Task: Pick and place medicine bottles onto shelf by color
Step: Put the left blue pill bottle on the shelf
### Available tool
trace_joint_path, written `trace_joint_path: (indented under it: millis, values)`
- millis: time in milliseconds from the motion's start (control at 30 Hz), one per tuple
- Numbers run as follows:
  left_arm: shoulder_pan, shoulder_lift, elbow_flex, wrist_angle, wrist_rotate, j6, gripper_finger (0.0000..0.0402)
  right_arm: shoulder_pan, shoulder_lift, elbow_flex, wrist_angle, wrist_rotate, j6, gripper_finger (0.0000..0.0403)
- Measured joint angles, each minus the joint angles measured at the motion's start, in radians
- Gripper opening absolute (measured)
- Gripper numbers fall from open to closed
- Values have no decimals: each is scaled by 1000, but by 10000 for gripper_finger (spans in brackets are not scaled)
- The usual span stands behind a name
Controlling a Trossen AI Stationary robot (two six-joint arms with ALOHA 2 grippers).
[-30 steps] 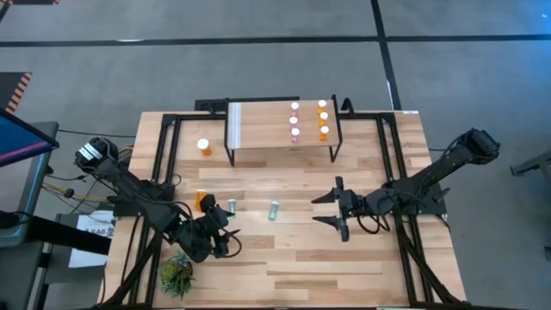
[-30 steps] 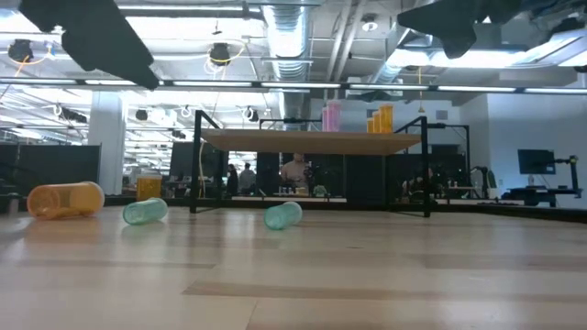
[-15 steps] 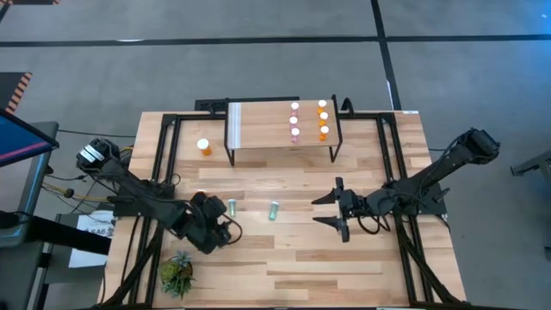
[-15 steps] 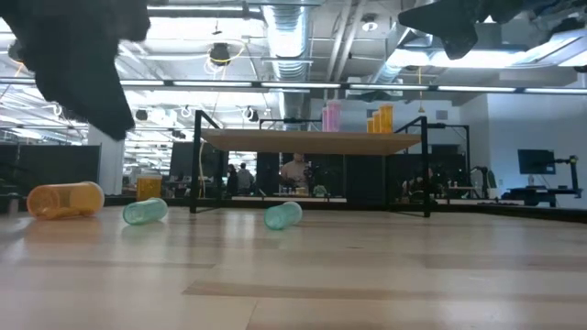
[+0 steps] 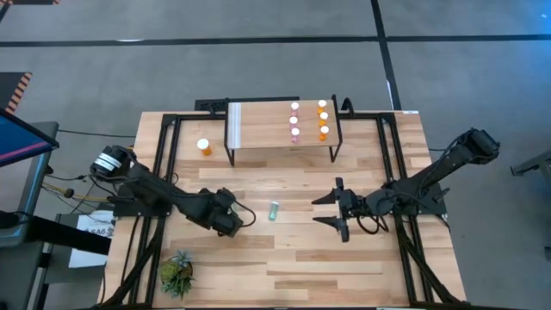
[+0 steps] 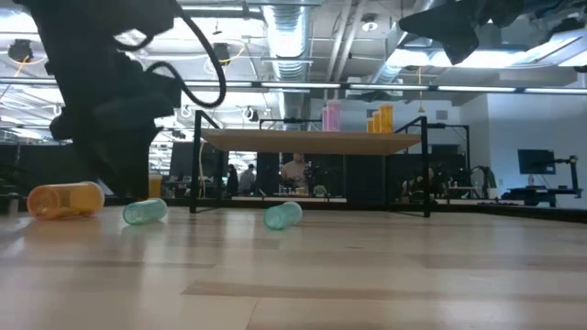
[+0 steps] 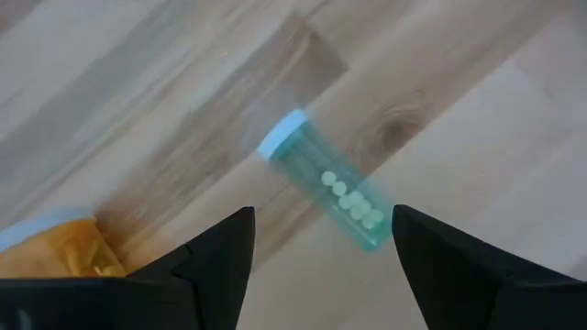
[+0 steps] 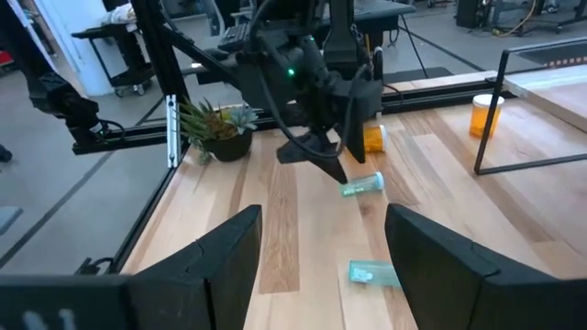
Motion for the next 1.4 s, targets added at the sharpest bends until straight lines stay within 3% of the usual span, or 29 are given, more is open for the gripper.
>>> trace_joint_path:
  millis: [667, 1067, 1400]
  values:
    - [77, 23, 0, 76, 77, 7, 244, -8, 0, 0, -8, 0, -5, 255]
    - [72, 23, 0, 40, 83, -15, 181, -8, 0, 0, -7, 0, 0, 255]
    - [72, 23, -77, 145, 118, -21, 167, -8, 0, 0, -8, 0, 0, 255]
